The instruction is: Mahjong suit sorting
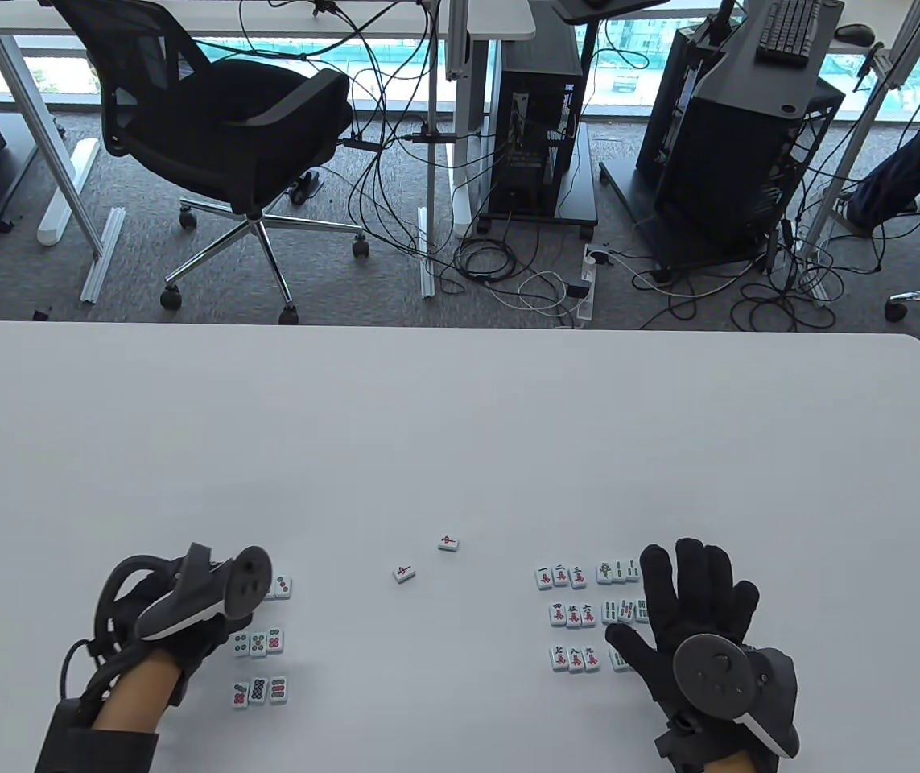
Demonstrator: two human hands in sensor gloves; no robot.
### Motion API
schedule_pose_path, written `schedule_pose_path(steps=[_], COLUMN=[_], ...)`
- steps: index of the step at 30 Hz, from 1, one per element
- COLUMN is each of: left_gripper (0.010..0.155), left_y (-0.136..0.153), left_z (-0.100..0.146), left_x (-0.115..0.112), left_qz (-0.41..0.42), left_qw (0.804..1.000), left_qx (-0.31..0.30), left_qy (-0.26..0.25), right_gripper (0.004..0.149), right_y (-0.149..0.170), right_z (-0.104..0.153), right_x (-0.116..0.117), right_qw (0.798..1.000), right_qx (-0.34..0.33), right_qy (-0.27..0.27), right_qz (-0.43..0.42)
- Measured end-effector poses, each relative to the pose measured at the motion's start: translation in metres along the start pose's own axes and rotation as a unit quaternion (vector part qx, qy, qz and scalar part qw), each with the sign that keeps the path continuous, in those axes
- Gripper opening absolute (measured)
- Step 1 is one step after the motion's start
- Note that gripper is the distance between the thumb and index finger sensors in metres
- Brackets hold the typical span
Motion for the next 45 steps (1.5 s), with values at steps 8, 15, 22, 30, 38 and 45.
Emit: schedule_pose_path(steps=[8,15,22,30,38,45], left_gripper=[0.059,0.058,0.063,0.067,0.063,0.060], left_y=[-0.105,-0.137,-0.127,-0.126,-0.140,-0.139], left_z=[-0.055,-0.084,-0.082,-0.080,-0.088,-0.088], left_x=[0.022,0.006,0.003,0.011,-0.001,-0.003], left_qz=[-0.062,-0.099,-0.129,-0.091,-0.091,-0.060], left_qw=[0.995,0.992,0.986,0.993,0.991,0.996], left_qx=[-0.082,-0.080,-0.068,0.001,0.025,-0.006], left_qy=[-0.021,0.011,0.086,0.074,0.091,0.064], right_gripper=[0.084,0.083,0.082,0.083,0.083,0.083], right_y=[0.001,0.002,0.005,0.004,0.005,0.004], right_z=[0.000,-0.001,-0.001,-0.001,-0.001,-0.002], right_x=[0.000,0.002,-0.001,0.001,0.001,0.002], right_qw=[1.000,1.000,1.000,1.000,1.000,1.000], right_qx=[0.003,0.009,0.015,0.011,0.014,0.014], right_qy=[0.001,-0.003,0.003,-0.002,-0.001,-0.008], right_qz=[-0.004,-0.007,-0.018,-0.015,-0.016,-0.018])
Point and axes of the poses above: the tracker on the back of each hand, its own y axis roughly to the little-finger side, its own z axis roughly from the fingertips to the wrist, x = y × z, the point moved 1 cm from there along -z, roughly from the wrist to the fingertips, and after that the axes turned 4 degrees about y, right-handed, at the moved point
